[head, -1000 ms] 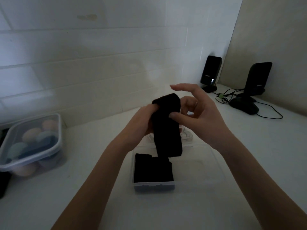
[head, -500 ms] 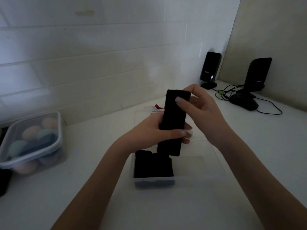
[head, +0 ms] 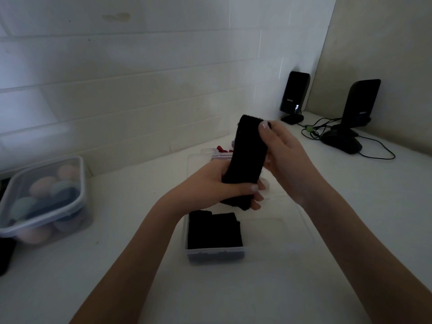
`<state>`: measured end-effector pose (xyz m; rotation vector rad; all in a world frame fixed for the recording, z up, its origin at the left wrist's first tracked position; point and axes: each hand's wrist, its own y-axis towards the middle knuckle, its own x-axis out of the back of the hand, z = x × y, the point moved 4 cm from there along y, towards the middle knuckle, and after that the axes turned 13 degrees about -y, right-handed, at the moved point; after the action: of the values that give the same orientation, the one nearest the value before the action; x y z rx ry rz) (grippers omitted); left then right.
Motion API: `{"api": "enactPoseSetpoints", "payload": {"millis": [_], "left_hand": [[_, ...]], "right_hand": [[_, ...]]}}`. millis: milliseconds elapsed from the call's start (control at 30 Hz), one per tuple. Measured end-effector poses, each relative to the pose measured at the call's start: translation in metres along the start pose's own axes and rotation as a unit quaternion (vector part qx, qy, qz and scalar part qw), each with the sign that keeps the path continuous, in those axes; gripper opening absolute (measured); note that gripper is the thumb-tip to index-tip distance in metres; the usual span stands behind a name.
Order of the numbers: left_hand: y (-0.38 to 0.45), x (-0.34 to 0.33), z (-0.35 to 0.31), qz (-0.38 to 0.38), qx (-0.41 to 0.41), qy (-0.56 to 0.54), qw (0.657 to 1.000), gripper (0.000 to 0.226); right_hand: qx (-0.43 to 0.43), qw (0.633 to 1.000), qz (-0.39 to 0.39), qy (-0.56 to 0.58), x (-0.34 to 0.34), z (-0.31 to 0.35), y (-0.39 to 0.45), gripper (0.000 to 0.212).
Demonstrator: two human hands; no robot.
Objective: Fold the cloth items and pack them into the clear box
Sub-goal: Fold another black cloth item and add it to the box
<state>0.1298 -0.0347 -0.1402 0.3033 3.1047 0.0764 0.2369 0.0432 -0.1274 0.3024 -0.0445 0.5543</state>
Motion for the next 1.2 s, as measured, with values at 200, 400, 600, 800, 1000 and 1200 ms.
{"api": "enactPoseSetpoints", "payload": {"millis": [200, 400, 600, 800, 1000, 1200], "left_hand": [[0.000, -0.001, 0.001, -0.012, 0.029, -0.019, 0.999, 0.007], [0.003, 0.008, 0.005, -0.021, 0.027, 0.036, 0.999, 0.007], [0.006, 0.021, 0.002, -0.096, -0.032, 0.064, 0.993, 0.023], [0.006, 0.043, 0.001, -0.317, -0.125, 0.078, 0.937, 0.036], [0.011, 0.035, 0.006, -0.252, -0.077, -0.114, 0.958, 0.009], [0.013, 0.038, 0.005, -0.185, -0.023, -0.336, 0.923, 0.038]], "right_hand": [[-0.009, 0.997, 0.074, 0.013, -0.013, -0.004, -0.006, 0.036], [0.006, 0.997, 0.010, 0.078, -0.005, -0.002, -0.004, 0.027], [-0.001, 0.991, -0.007, 0.130, 0.001, 0.000, -0.002, 0.026], [0.040, 0.994, 0.032, 0.097, -0.006, 0.002, -0.004, 0.031], [0.126, 0.988, 0.017, -0.087, -0.009, 0.008, -0.004, 0.026], [0.215, 0.949, 0.012, -0.229, -0.016, 0.007, -0.007, 0.031]]}}
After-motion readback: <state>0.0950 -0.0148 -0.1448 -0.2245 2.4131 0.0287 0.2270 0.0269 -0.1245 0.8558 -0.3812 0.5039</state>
